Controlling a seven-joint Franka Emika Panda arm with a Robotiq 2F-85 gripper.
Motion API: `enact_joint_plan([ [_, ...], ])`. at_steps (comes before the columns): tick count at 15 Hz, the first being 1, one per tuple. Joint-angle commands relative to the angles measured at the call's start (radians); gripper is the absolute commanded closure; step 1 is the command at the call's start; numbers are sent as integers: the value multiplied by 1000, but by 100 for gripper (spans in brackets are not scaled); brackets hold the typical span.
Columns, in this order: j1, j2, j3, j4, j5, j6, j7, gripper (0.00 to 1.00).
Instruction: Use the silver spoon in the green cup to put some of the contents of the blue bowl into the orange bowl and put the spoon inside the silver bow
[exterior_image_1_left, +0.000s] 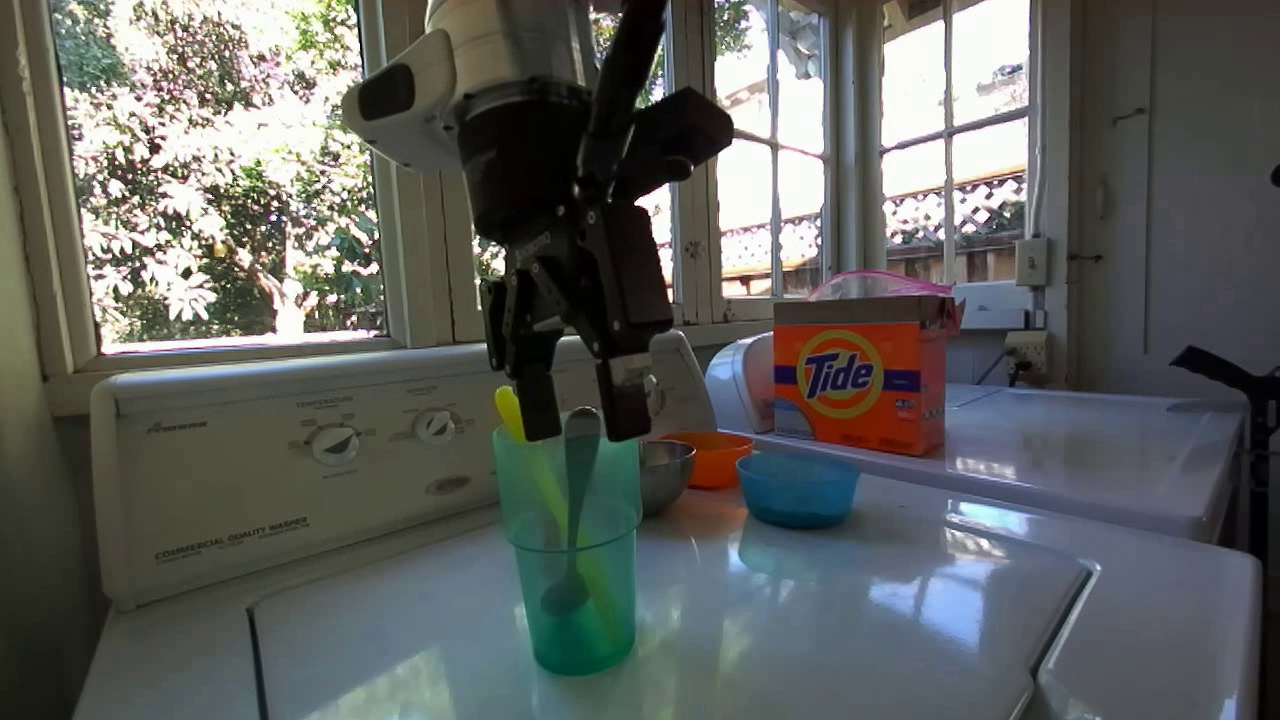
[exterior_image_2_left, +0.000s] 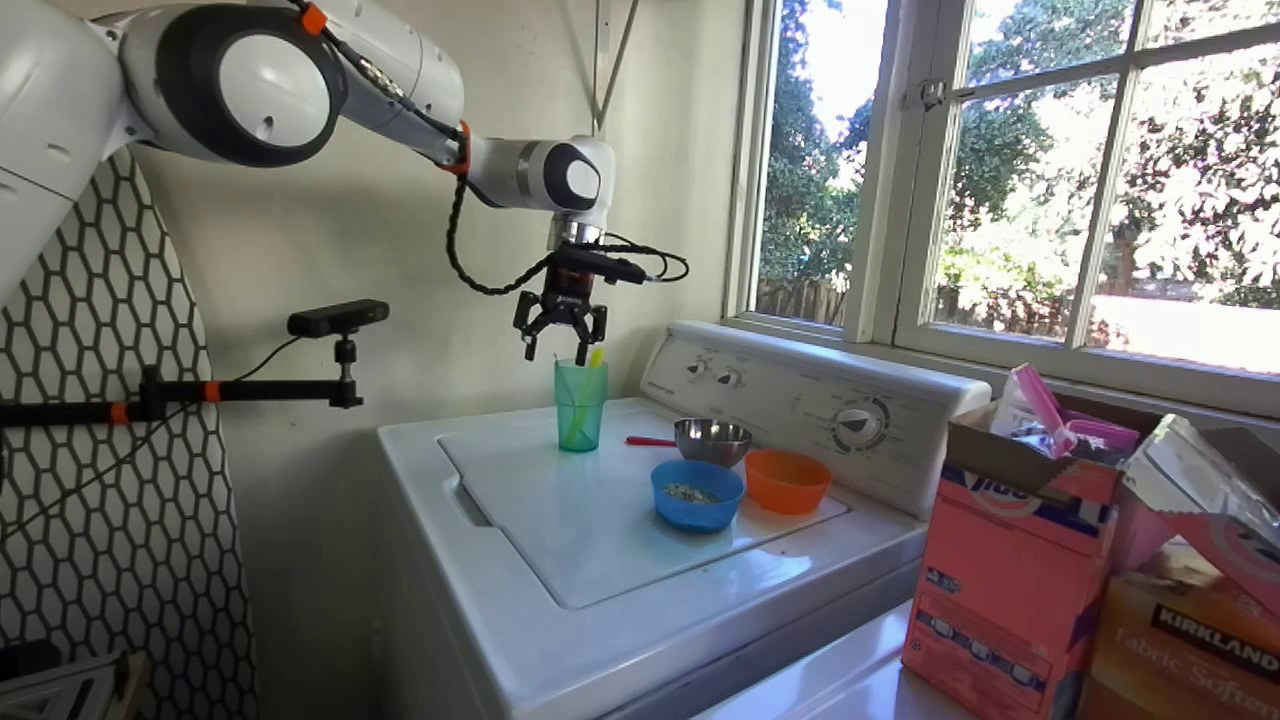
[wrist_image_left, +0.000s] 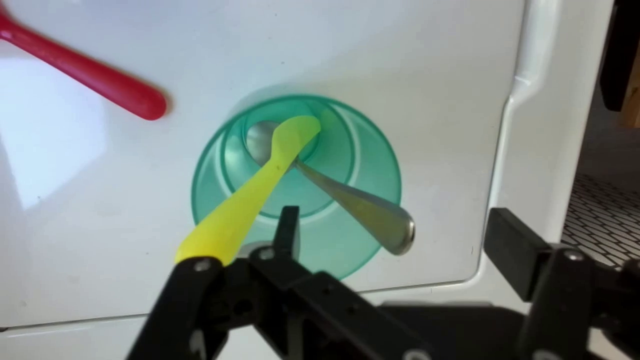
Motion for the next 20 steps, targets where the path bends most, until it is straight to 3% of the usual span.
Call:
enact_joint_plan([
  [1, -3, 0, 2, -4, 15, -14, 10, 29],
  [3, -2, -2, 2, -5, 13, -12, 10, 36],
  [7, 0, -18, 2, -17, 10, -6, 19, 31],
  [11, -1, -30, 3, -30, 10, 2, 29, 32],
  [13, 0, -29, 3, -27, 9, -1, 34, 44],
  [14, 0, -28, 3, -25, 9, -2, 34, 59],
  [17, 2, -27, 4, -24, 8, -2, 36, 84],
  [19, 3, -28, 4, -24, 8, -2, 36, 99],
  [20, 3, -28, 4, -23, 8, -2, 36, 100],
])
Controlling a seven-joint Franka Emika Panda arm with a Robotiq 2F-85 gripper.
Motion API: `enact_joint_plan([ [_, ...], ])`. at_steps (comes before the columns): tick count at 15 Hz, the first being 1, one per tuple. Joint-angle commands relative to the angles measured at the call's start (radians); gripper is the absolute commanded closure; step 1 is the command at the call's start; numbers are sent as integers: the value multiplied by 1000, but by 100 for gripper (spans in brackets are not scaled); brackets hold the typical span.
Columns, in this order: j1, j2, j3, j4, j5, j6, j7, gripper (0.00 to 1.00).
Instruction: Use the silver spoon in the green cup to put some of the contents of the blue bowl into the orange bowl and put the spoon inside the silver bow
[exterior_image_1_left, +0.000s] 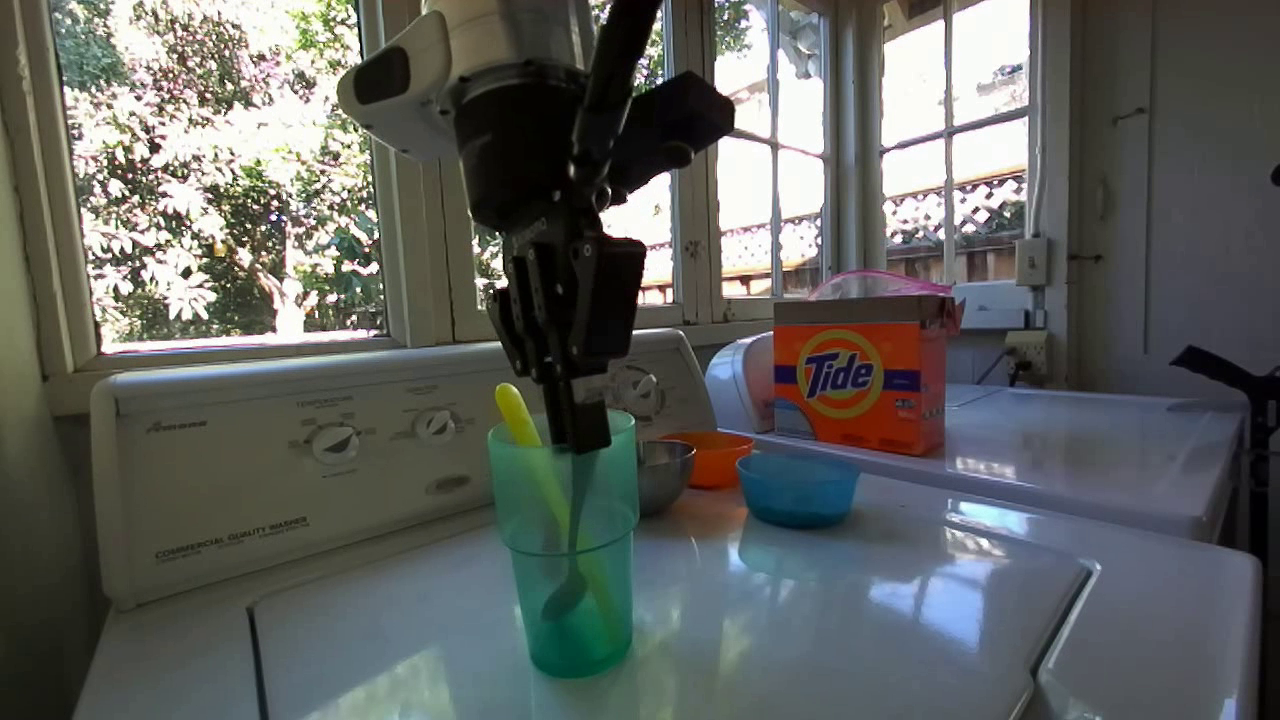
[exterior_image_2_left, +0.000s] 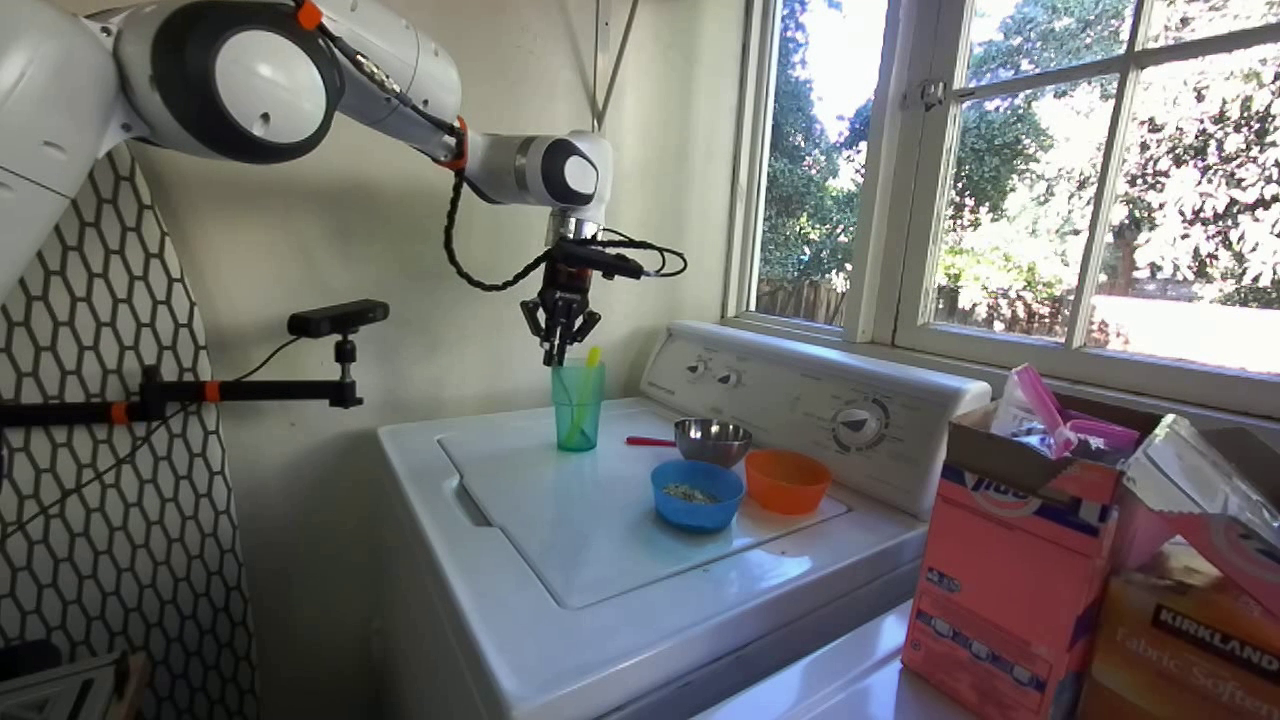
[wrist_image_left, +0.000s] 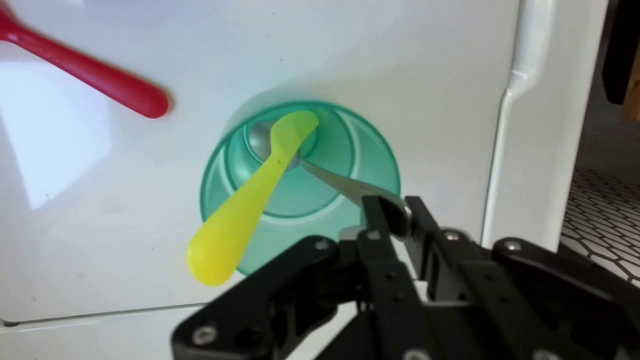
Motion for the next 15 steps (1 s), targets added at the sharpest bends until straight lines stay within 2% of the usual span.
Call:
enact_joint_plan([
  [1, 0, -21, 1, -19, 8, -2, 15, 100],
  [9, -5, -59, -2, -43, 9, 14, 29, 99],
  [15, -33, -124, 6, -87, 54, 112, 33, 99],
])
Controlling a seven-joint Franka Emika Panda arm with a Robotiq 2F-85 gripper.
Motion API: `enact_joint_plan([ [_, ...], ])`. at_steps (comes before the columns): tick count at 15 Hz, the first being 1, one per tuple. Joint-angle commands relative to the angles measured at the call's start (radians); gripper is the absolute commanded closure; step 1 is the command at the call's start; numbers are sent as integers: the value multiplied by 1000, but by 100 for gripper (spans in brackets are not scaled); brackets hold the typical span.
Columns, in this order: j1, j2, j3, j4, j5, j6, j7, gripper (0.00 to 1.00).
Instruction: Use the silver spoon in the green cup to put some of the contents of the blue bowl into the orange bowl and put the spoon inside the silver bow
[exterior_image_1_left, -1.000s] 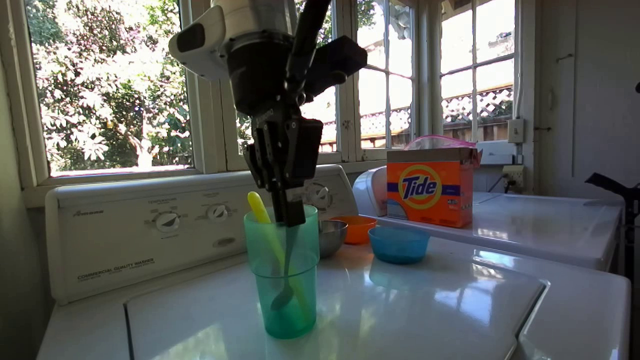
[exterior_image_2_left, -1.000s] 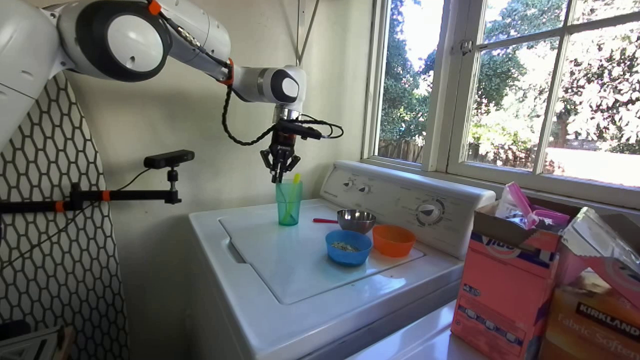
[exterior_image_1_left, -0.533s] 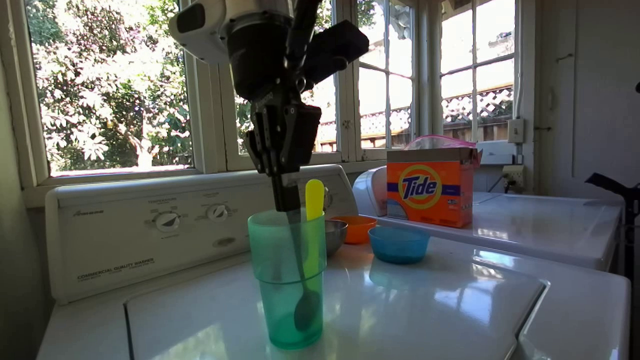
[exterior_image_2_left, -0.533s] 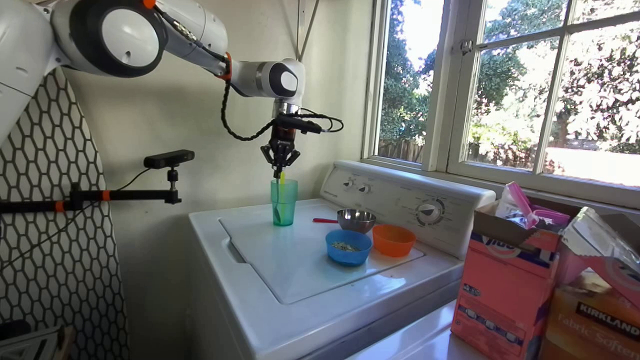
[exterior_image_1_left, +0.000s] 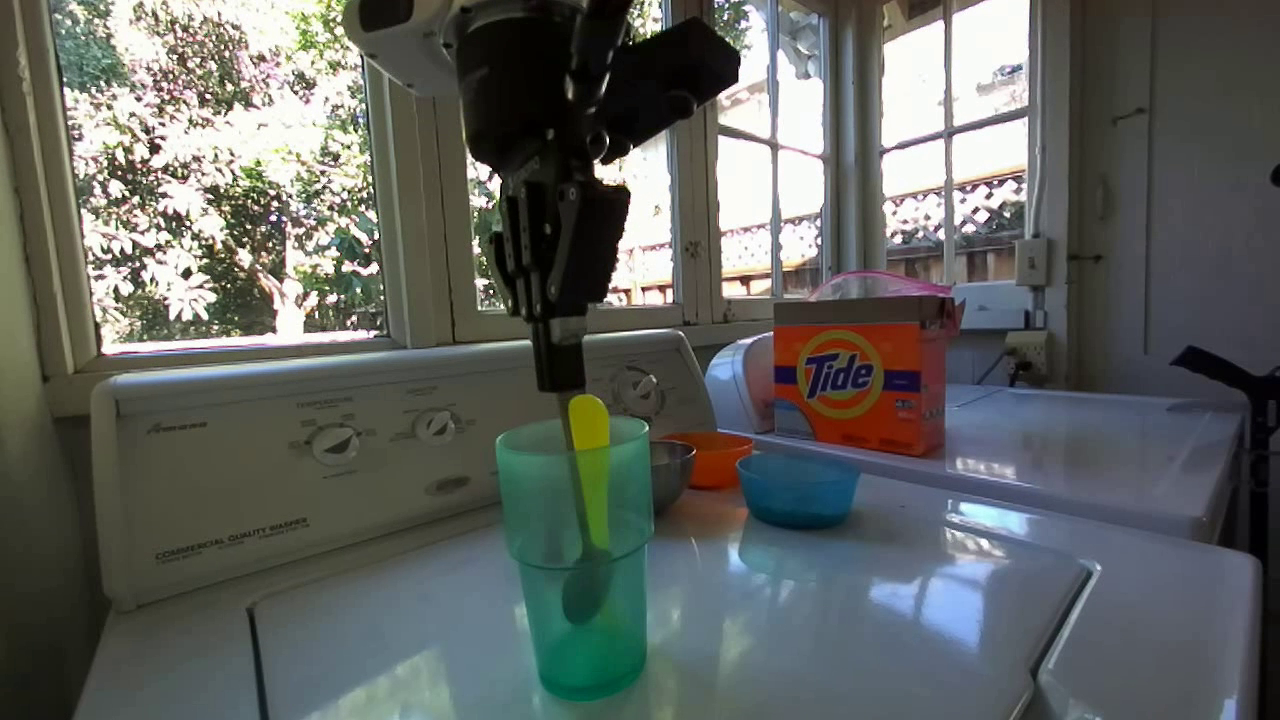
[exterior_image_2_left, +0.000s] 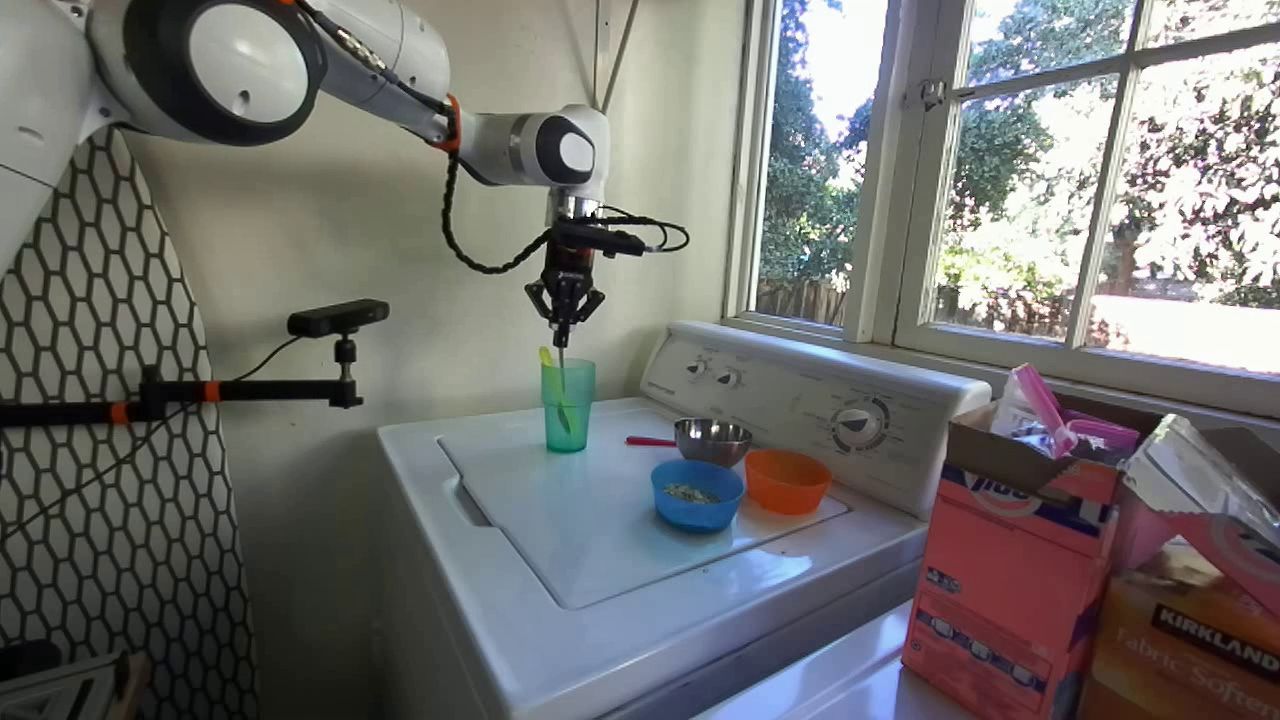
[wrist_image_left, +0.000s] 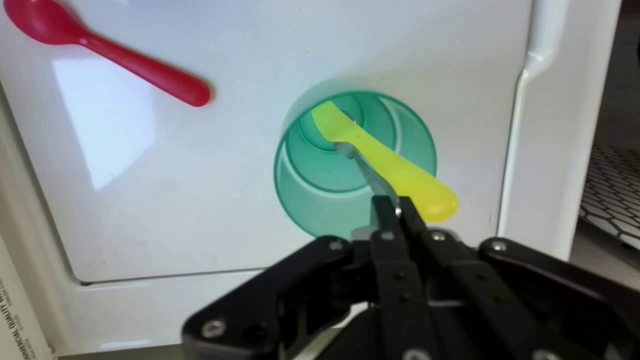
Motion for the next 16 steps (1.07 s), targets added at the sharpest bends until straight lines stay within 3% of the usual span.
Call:
enact_joint_plan([
  [1, -34, -88, 9, -90, 64, 78, -10, 99],
  [9, -91, -302, -1, -242, 110, 77, -148, 99],
  [16, -94, -522, -60, -415, 49, 108, -462, 99],
])
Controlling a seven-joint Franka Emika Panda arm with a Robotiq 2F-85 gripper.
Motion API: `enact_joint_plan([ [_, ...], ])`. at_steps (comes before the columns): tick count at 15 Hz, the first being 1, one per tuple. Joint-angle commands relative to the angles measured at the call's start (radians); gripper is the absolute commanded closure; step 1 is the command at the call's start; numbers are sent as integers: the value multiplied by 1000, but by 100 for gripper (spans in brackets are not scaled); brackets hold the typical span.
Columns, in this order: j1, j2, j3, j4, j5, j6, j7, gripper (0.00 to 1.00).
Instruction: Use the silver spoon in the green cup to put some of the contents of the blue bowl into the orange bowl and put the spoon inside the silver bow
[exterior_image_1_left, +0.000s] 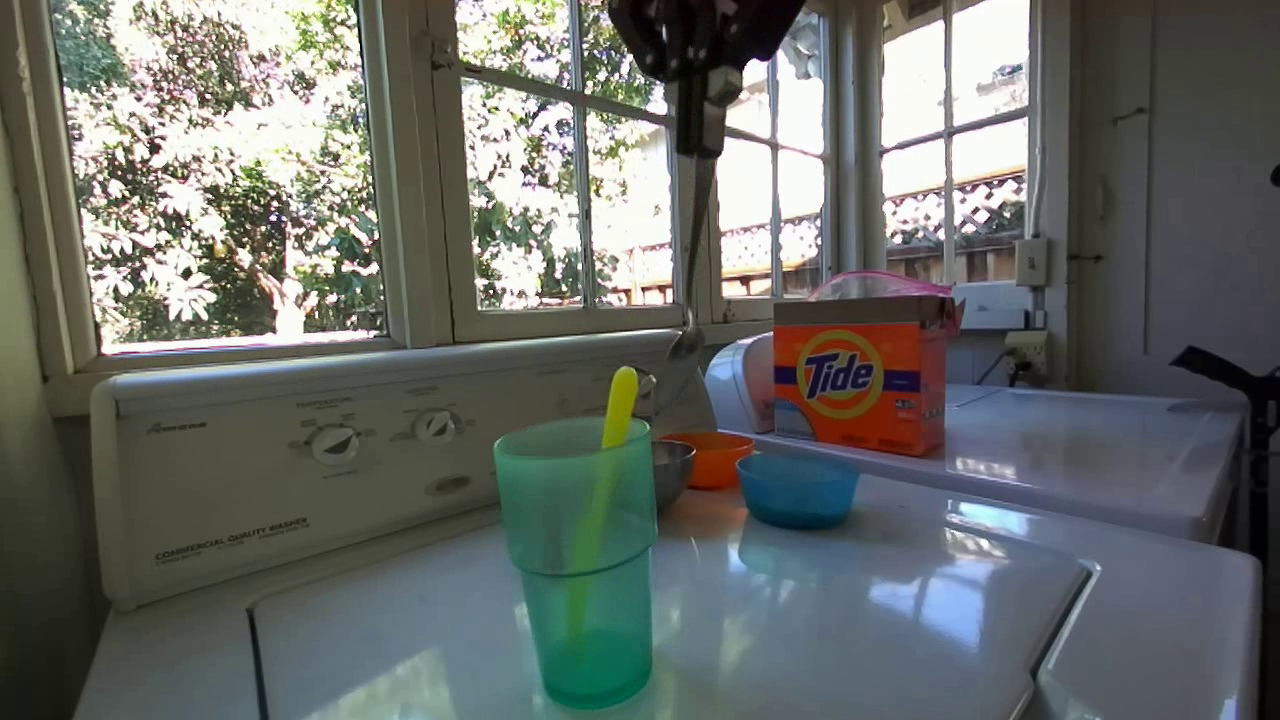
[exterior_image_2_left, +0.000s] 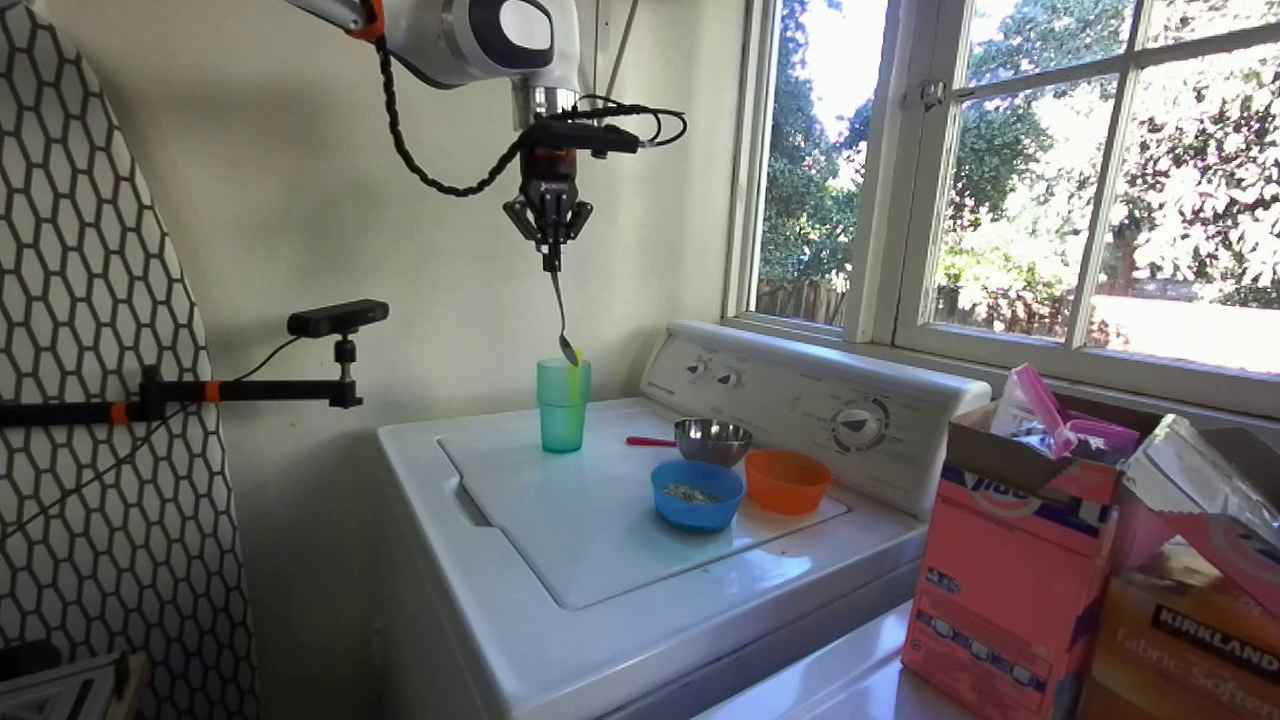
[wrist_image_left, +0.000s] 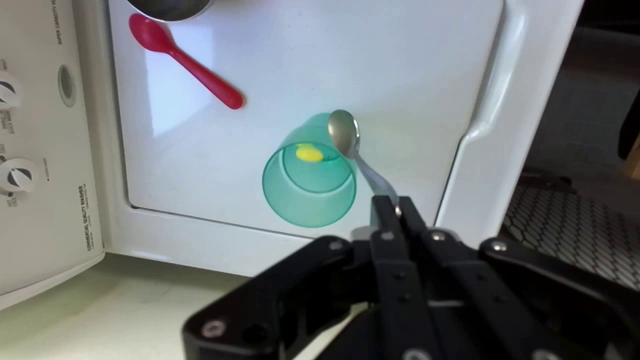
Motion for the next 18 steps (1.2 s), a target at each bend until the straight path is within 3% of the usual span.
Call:
enact_joint_plan([
  [1, -6, -148, -44, -166, -26, 61, -181, 99],
  [5, -8, -157, -89, -209, -101, 13, -280, 99],
  [6, 3, -137, -83, -152, -71, 8, -228, 99],
  [7, 1, -138, -89, -161, -74, 8, -234, 95],
  [10, 3, -133, -88, -152, -74, 8, -232, 99],
  [16, -55, -113, -203, -214, -7, 164, -558, 99],
  [18, -87, -68, -235, -185, 19, 148, -553, 99],
])
